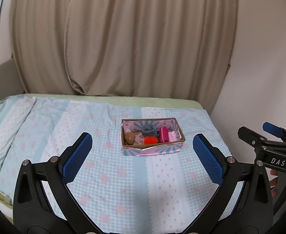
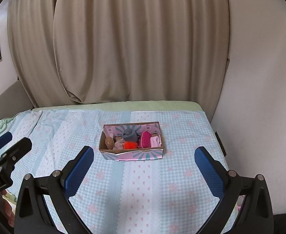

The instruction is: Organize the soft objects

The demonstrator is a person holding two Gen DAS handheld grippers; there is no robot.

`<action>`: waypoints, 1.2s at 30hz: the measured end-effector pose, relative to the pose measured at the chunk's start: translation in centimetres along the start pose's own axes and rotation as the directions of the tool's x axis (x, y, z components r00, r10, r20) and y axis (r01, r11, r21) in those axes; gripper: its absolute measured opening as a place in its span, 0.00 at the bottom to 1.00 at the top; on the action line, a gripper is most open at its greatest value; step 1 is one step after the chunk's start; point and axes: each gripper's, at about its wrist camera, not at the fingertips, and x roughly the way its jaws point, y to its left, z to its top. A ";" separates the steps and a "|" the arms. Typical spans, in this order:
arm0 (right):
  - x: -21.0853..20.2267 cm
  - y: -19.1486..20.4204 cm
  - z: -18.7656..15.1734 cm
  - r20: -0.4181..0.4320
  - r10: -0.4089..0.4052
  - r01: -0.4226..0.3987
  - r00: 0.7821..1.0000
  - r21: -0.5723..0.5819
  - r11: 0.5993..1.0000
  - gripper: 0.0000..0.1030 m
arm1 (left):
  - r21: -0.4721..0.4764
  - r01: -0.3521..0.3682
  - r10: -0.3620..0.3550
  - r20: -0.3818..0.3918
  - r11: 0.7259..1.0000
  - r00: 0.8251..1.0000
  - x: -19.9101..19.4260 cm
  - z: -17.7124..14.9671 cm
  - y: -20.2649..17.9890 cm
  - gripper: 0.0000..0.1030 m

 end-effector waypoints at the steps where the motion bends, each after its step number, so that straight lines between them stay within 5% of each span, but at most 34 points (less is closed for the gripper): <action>1: -0.1 0.0 0.0 0.003 0.000 0.000 1.000 0.001 1.000 1.00 | -0.002 0.002 -0.002 0.001 1.000 1.000 0.0 0.0 0.1 1.00; 36: -1.2 0.1 0.3 0.024 -0.025 0.025 0.999 0.007 1.000 1.00 | 0.040 0.029 -0.030 0.020 0.999 0.999 0.0 -0.4 -1.0 1.00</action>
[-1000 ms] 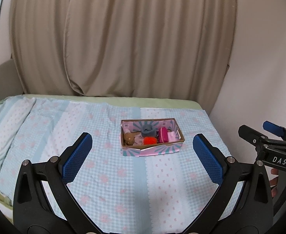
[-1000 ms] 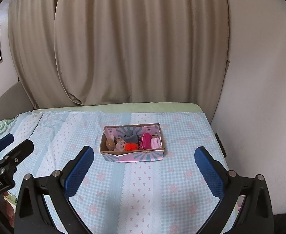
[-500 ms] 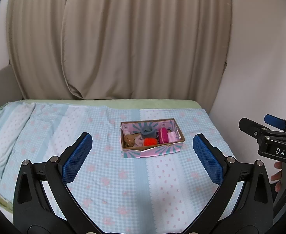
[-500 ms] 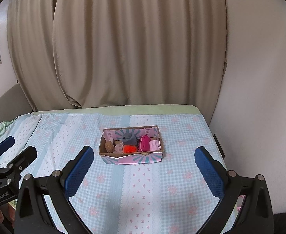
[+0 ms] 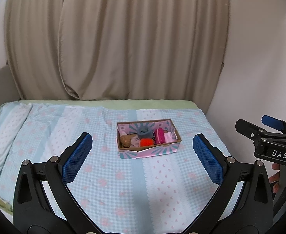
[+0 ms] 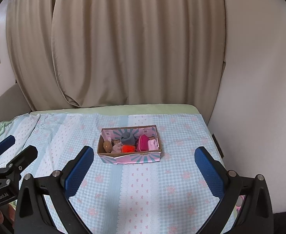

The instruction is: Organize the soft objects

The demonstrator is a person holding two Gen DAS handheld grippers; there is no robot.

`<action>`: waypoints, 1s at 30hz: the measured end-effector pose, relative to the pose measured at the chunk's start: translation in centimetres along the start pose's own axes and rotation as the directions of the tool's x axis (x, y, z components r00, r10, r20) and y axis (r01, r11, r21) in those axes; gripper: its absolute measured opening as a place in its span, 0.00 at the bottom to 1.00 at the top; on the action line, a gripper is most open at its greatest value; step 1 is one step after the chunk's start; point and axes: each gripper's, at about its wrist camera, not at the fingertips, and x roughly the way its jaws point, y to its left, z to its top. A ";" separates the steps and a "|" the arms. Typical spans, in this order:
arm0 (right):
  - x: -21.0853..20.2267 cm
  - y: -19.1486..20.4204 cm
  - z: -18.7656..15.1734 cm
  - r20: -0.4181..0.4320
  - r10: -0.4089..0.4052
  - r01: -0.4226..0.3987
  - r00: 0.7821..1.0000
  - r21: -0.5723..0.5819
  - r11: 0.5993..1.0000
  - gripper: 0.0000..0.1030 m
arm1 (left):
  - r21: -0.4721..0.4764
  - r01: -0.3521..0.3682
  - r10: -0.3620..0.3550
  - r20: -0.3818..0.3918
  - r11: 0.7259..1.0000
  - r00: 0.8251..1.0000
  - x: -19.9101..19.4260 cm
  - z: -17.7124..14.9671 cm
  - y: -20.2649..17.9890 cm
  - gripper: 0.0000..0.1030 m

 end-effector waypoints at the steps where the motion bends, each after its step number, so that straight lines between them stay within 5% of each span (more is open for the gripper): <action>1: 0.0 0.0 0.0 0.000 0.000 0.000 1.000 0.000 1.000 1.00 | 0.000 0.001 -0.001 0.000 1.000 1.000 0.0 0.0 0.0 1.00; 20: 0.0 0.0 0.0 0.003 0.006 -0.006 1.000 0.005 1.000 1.00 | -0.005 0.014 -0.014 0.006 1.000 1.000 0.5 0.1 -0.4 1.00; 30: 1.1 -0.4 0.5 -0.012 0.003 -0.003 1.000 0.017 1.000 1.00 | 0.033 -0.035 0.035 0.017 0.999 0.999 1.4 0.0 -1.6 1.00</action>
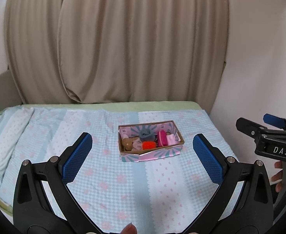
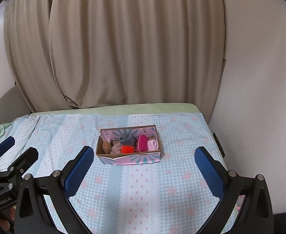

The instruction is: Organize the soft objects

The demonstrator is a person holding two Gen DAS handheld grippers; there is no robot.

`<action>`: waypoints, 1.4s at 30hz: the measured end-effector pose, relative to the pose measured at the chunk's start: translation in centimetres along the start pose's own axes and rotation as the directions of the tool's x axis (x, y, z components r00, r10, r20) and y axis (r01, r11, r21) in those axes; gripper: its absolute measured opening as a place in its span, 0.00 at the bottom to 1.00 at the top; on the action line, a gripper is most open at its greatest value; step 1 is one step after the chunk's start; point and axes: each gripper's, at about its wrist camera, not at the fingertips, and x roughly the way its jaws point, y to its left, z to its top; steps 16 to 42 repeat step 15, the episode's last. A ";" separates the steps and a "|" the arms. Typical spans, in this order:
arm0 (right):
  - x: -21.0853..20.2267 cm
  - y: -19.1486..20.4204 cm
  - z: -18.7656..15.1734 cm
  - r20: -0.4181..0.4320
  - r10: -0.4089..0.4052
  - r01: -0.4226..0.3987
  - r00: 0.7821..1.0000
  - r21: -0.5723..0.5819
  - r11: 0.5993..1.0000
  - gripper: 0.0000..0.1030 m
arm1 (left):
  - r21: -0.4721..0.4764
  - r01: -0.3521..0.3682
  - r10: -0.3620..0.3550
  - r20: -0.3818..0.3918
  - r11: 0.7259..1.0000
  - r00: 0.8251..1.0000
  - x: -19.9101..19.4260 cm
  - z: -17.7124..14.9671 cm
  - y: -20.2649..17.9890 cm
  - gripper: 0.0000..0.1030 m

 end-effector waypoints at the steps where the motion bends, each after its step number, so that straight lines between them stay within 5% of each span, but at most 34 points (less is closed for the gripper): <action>1: 0.3 -0.1 0.0 -0.004 0.001 -0.001 1.000 0.003 1.000 1.00 | 0.004 -0.002 0.002 -0.001 1.000 1.000 0.2 -0.1 -0.1 1.00; 15: 5.9 -0.5 -0.6 -0.119 -0.004 0.006 0.993 0.017 1.000 1.00 | -0.002 0.011 -0.011 -0.035 1.000 0.999 4.6 -0.5 -0.1 1.00; 42: 5.9 -0.5 -0.6 -0.119 -0.004 0.006 0.993 0.017 1.000 1.00 | -0.002 0.011 -0.011 -0.035 1.000 0.999 4.6 -0.5 -0.1 1.00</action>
